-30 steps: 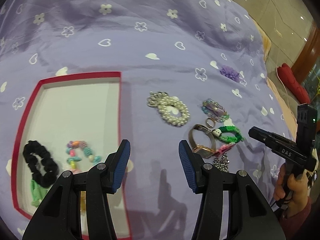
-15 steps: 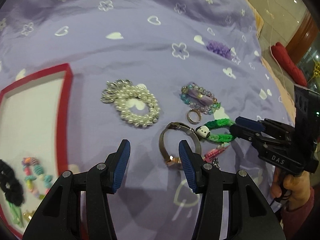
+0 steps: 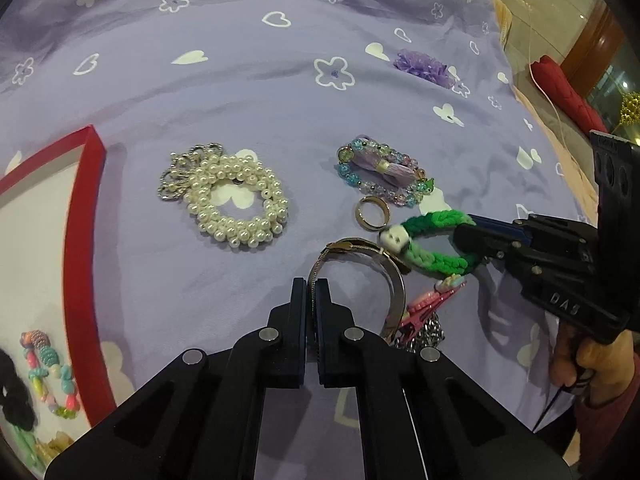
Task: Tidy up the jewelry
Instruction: 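Grasp the silver watch with the left tool while the right tool grasps the green braided bracelet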
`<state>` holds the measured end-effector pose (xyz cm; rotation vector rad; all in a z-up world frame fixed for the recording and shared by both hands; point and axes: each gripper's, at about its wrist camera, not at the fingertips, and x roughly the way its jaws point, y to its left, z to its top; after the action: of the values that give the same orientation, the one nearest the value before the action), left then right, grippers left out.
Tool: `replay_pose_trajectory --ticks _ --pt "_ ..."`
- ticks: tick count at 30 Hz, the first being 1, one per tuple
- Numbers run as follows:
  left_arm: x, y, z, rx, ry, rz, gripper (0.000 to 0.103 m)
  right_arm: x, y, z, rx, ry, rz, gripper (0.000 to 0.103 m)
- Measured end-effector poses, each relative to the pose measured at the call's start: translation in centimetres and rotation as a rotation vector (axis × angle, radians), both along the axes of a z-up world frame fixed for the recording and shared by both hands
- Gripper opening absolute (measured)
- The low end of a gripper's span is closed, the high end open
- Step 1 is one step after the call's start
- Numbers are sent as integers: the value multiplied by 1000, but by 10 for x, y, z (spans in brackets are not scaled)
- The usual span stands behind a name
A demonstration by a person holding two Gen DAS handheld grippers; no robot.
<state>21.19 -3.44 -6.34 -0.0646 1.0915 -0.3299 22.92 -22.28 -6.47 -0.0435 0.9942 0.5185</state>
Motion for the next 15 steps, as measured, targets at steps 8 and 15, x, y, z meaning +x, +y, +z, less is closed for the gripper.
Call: replay_pose_trajectory --ticks 8,15 --pt "-21 21 16 -35 -39 45 3 -14 -3 22 92 -19 -23 11" --pt "-42 55 34 -65 -81 124 3 -25 22 36 134 -28 21 11"
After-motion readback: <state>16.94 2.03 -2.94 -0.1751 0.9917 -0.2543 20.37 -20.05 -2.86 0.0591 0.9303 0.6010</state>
